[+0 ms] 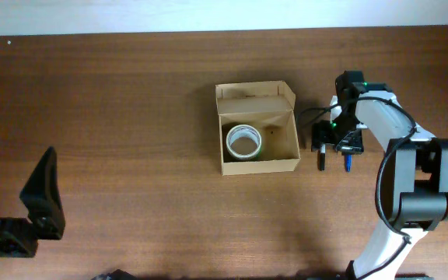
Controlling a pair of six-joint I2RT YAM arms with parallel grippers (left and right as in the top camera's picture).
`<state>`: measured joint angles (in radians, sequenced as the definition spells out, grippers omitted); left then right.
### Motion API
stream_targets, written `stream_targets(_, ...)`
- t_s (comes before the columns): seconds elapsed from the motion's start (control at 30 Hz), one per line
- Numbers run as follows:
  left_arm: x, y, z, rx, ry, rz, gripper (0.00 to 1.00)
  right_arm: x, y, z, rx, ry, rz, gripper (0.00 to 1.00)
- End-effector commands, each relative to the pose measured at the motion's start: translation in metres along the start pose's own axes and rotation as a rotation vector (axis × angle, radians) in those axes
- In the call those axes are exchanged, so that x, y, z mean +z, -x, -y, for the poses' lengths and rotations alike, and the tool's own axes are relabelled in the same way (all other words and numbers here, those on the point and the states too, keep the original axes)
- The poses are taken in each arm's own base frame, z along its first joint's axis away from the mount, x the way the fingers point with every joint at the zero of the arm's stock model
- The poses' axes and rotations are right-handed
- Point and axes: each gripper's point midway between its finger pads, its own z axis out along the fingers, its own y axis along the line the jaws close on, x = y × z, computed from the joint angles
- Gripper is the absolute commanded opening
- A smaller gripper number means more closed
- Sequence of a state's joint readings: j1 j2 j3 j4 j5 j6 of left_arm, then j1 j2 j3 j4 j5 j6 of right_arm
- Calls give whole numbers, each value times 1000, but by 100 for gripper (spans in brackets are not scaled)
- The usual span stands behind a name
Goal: Pack container
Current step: 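Lower the right gripper over the black Sharpie marker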
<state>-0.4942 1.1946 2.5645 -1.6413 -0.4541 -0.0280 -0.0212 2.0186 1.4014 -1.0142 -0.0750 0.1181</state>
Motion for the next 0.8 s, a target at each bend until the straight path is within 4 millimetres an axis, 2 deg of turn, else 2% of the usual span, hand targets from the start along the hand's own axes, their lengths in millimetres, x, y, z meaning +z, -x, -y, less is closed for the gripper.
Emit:
stream_targets(0.0,-1,0,-3,-15,17,3,100,-3,-1,-1,-19,-10,14,77)
stream_targets(0.2,-1,0,-3,-14,13,2,100,-3,1,-1,-19,-11,21,71)
stream_targets(0.43,-1,0,-1,-14,6,2,100,10,-5,0,-15,-11,13,69)
stream_targets(0.63,-1,0,-2,-14,6,2,99,16,-11,2,-14,-13,0,59)
stream_targets(0.77,-1,0,-2,-14,6,1,100,16,-11,2,-13,-13,-2,45)
